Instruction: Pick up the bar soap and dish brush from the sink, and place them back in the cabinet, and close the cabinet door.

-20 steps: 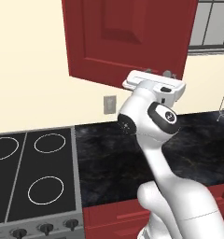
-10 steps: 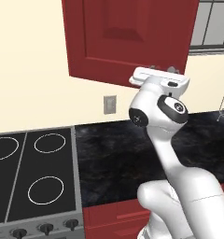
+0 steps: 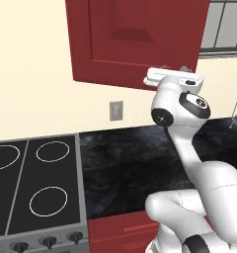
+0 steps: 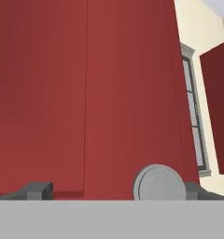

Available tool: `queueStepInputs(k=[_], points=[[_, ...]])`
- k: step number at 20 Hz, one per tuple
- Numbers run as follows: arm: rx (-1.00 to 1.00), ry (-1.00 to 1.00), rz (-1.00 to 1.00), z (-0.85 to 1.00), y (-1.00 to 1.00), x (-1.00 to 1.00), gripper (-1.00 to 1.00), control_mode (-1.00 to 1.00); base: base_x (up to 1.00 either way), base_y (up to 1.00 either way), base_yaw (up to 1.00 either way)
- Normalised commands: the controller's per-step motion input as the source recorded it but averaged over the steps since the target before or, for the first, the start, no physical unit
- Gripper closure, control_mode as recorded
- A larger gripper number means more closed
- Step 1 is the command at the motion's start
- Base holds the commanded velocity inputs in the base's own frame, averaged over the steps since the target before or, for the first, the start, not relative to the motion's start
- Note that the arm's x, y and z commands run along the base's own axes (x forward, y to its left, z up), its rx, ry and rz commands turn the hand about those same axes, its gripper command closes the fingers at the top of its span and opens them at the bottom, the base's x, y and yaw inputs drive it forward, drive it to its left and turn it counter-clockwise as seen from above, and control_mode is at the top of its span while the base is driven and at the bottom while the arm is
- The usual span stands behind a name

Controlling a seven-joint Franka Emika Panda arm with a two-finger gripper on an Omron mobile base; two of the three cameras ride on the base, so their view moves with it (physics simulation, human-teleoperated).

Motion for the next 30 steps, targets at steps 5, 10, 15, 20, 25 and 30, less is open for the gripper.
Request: queueStepInputs(k=[5, 10, 15, 20, 25, 30], points=[[0.00, 0.01, 0.05, 0.00, -0.21, 0.42, -1.00, -1.00, 0.00, 0.00, 0.00], [0.00, 0.02, 0.05, 0.00, -0.15, 0.37, -1.00, -1.00, 0.00, 0.00, 0.00], [0.00, 0.04, 0.05, 0.00, -0.10, 0.35, -1.00, -1.00, 0.00, 0.00, 0.00], [0.00, 0.04, 0.04, 0.00, -0.08, 0.37, -1.00, -1.00, 0.00, 0.00, 0.00], [0.00, 0.06, 0.03, 0.00, -0.05, 0.35, -1.00, -1.00, 0.00, 0.00, 0.00], [0.00, 0.07, 0.03, 0.00, -0.05, 0.32, -1.00, -1.00, 0.00, 0.00, 0.00]])
